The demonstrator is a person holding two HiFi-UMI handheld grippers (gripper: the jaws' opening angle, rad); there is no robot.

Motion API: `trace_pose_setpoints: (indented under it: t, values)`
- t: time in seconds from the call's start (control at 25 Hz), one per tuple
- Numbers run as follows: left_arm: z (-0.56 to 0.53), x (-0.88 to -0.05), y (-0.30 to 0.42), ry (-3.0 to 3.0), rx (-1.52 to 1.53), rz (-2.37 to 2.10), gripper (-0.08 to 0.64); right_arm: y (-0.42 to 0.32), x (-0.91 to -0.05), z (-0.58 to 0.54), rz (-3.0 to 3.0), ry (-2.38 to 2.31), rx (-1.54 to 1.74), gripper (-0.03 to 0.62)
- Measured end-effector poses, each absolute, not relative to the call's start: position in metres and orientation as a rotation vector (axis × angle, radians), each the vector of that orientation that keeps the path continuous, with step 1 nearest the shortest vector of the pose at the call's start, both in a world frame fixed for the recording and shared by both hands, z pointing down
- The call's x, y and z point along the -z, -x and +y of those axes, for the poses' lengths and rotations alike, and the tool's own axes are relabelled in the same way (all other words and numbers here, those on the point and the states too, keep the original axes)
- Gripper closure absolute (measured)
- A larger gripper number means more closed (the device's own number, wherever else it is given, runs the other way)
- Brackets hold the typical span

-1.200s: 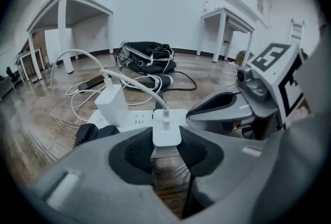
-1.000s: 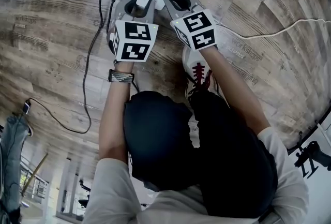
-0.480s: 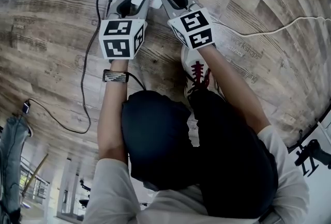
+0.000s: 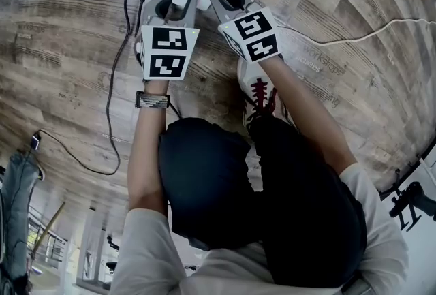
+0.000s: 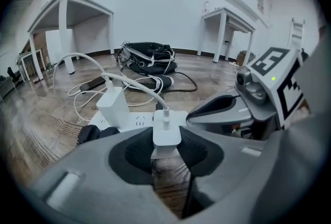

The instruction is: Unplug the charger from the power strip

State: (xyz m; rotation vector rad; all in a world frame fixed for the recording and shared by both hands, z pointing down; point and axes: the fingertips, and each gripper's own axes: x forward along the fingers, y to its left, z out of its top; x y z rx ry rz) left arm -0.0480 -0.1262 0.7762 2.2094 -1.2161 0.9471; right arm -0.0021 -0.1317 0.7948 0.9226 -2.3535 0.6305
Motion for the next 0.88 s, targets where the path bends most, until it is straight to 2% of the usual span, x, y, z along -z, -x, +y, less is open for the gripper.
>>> trace_pose_setpoints:
  t: [0.24,0.52,0.88]
  values:
    - [-0.126,-0.7763,0.0485,-2.198,-0.944,-1.208,0.42,0.0027,-0.7946,-0.1314,-2.354,-0.913,-0.638,0.589]
    - [-0.1258,-0.777,0.0527,-2.126,-0.778,-1.195,0.417,0.0029,-0.7944,-0.1313,-2.359,-0.916,-0.634,0.589]
    - [-0.124,-0.776,0.0502,-2.189,-0.995,-1.198,0.42,0.0046,-0.7945,-0.1287,-2.365,-0.893,-0.647,0.591]
